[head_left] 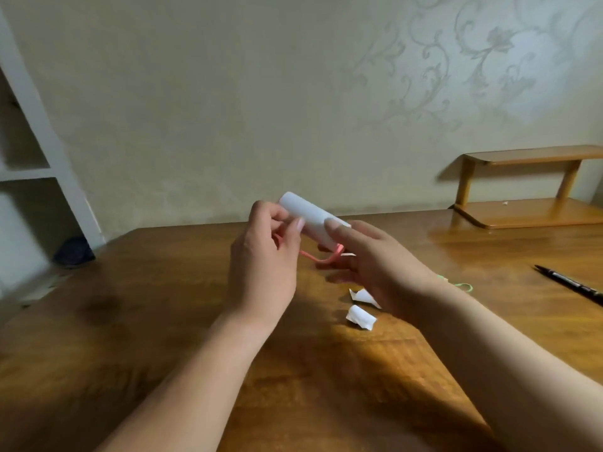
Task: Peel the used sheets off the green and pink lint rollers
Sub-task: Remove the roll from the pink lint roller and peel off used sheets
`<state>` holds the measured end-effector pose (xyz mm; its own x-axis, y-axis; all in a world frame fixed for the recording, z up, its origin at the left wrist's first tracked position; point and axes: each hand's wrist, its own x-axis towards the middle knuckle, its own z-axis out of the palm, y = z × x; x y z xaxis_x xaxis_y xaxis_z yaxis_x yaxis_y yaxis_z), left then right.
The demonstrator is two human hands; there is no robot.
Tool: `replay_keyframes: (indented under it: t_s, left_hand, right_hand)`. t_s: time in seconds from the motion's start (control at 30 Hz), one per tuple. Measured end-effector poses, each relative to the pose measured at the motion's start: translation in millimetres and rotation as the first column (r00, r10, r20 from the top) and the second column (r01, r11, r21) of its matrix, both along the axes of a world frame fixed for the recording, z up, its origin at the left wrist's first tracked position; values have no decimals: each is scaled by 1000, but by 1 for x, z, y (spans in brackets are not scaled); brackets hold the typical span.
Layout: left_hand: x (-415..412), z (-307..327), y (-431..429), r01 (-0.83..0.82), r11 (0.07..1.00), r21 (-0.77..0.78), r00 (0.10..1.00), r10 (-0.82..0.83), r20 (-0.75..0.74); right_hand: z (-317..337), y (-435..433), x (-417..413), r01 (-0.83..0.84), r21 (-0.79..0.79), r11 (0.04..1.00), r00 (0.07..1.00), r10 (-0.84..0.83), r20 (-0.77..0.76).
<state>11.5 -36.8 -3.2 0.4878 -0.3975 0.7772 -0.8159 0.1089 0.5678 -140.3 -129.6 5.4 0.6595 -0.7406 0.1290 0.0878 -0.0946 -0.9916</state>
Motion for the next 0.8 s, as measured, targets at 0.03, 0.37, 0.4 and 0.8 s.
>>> replay_keyframes:
  t_s: [0.03, 0.37, 0.4, 0.8]
  left_hand:
    - [-4, -1, 2, 9, 999, -38, 1000, -9, 4]
    - [8, 16, 24, 592, 789, -163, 738, -613, -282]
    - [11, 17, 26, 623, 765, -162, 713, -641, -284]
    - [10, 9, 31, 712, 685, -155, 660, -728, -187]
  right_hand:
    - [-5, 4, 1, -39, 6, 999, 997, 39, 70]
    - [4, 5, -26, -189, -148, 971, 942, 221, 252]
    - [6, 5, -27, -213, -154, 965, 937, 246, 249]
    - [10, 4, -26, -198, 96, 976, 886, 136, 444]
